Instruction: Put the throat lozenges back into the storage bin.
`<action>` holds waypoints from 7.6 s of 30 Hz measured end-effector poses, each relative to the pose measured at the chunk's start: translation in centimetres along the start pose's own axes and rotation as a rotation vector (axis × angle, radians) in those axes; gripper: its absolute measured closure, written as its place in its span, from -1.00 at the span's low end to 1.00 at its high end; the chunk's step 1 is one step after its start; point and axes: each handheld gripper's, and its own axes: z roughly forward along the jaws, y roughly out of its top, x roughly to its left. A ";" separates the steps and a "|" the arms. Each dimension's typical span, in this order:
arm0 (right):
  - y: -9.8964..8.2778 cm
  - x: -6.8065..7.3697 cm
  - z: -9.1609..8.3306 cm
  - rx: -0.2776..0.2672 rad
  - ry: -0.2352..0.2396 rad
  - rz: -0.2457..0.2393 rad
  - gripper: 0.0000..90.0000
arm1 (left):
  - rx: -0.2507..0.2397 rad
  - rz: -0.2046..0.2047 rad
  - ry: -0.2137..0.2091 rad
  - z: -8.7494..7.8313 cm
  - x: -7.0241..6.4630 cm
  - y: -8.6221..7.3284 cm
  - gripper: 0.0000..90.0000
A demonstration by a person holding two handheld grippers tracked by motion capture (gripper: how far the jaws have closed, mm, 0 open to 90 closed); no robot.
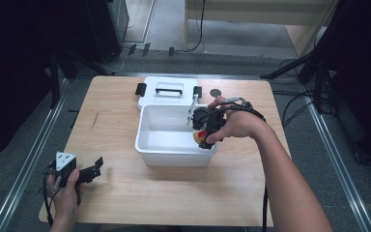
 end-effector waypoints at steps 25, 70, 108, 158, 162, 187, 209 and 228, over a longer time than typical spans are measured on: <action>0.4 0.1 1.8 -0.038 0.022 -0.004 -0.55 | 0.002 0.000 -0.002 0.0 0.0 0.0 -1.00; 1.5 -1.0 5.1 0.134 0.115 0.069 -0.55 | 0.002 0.000 -0.001 0.0 0.0 0.0 -1.00; 1.4 -1.4 0.0 0.015 0.146 0.132 0.64 | -0.002 0.001 -0.002 0.1 0.0 0.0 -1.00; -10.8 2.0 -5.4 -0.033 0.090 0.302 0.47 | 0.000 0.009 0.003 0.1 -0.2 0.0 -1.00; -11.7 2.2 -4.8 -0.033 0.097 0.317 0.46 | 0.002 0.009 0.002 0.1 -0.2 0.0 -1.00; -16.2 5.4 0.9 -0.119 -0.043 0.470 -0.61 | -0.001 0.004 0.000 0.0 -0.1 0.0 -1.00; -19.9 8.2 6.0 -0.448 -0.360 0.767 -1.00 | -0.002 -0.002 -0.001 0.0 -0.1 0.0 -1.00; -24.1 10.9 8.9 -0.669 -0.505 0.966 -1.00 | -0.001 0.004 0.002 0.1 -0.1 0.0 -1.00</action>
